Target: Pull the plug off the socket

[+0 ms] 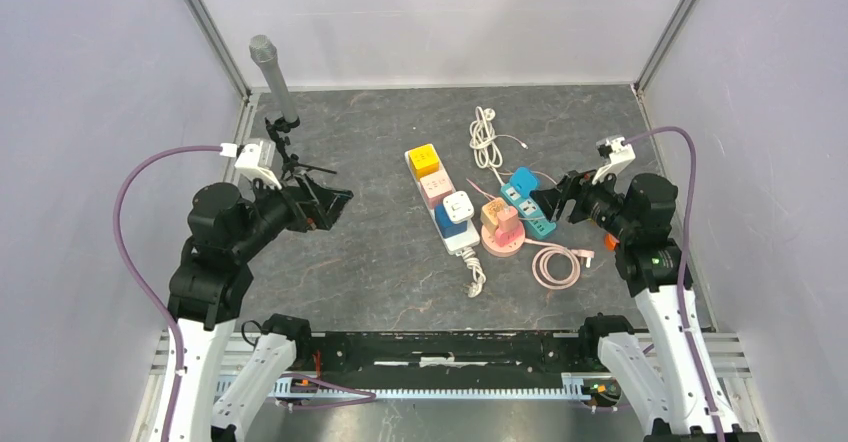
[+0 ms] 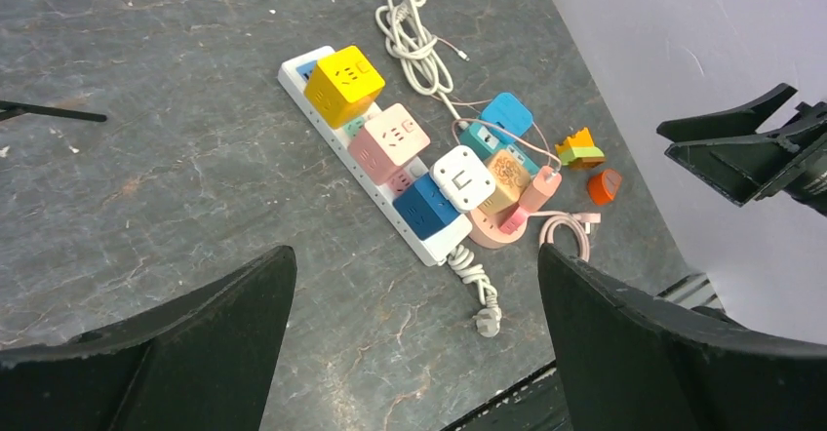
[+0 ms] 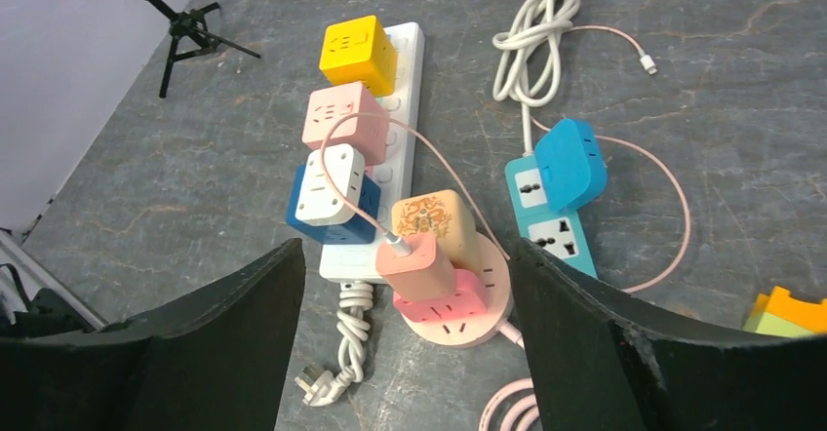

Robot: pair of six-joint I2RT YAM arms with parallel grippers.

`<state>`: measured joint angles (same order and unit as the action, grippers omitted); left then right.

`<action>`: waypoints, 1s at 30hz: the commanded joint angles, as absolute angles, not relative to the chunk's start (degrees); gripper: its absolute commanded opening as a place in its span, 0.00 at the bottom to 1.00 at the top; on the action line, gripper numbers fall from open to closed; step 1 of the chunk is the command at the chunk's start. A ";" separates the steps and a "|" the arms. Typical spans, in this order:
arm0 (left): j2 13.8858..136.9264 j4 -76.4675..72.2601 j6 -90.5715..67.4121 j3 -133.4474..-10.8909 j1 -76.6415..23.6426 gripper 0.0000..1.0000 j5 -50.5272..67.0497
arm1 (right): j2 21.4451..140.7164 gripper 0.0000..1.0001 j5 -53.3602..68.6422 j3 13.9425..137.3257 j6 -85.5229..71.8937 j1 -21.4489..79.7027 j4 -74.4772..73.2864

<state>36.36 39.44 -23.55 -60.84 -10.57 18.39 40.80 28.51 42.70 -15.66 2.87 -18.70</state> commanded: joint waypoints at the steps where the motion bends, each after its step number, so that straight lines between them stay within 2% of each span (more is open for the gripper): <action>1: 35.38 33.98 -27.18 -59.33 -10.28 1.00 21.27 | 39.84 0.80 33.71 39.90 -17.78 2.75 -12.11; 3: 34.89 32.61 -27.34 -57.37 -10.28 1.00 22.58 | 39.47 0.78 36.34 38.22 -19.66 3.41 -7.25; 6: 34.29 27.49 -29.88 -51.92 -10.28 1.00 26.19 | 36.29 0.81 37.15 33.17 -25.64 5.73 7.78; 9: 34.73 22.54 -33.93 -47.30 -10.28 1.00 25.30 | 35.81 0.84 37.60 30.24 -31.83 9.56 21.10; 11: 35.33 19.97 -35.53 -45.35 -10.28 1.00 24.05 | 37.51 0.85 36.49 30.69 -32.69 13.30 24.45; 19: 37.79 16.52 -35.50 -43.26 -10.28 1.00 23.83 | 48.93 0.80 23.06 36.28 -26.89 34.14 20.16; 24: 39.83 14.50 -34.88 -41.87 -10.28 1.00 27.71 | 57.82 0.73 3.37 44.09 -23.43 44.04 5.73; 30: 42.04 14.50 -34.64 -40.68 -10.36 1.00 28.47 | 66.41 0.77 -17.89 50.71 -23.43 51.32 -7.41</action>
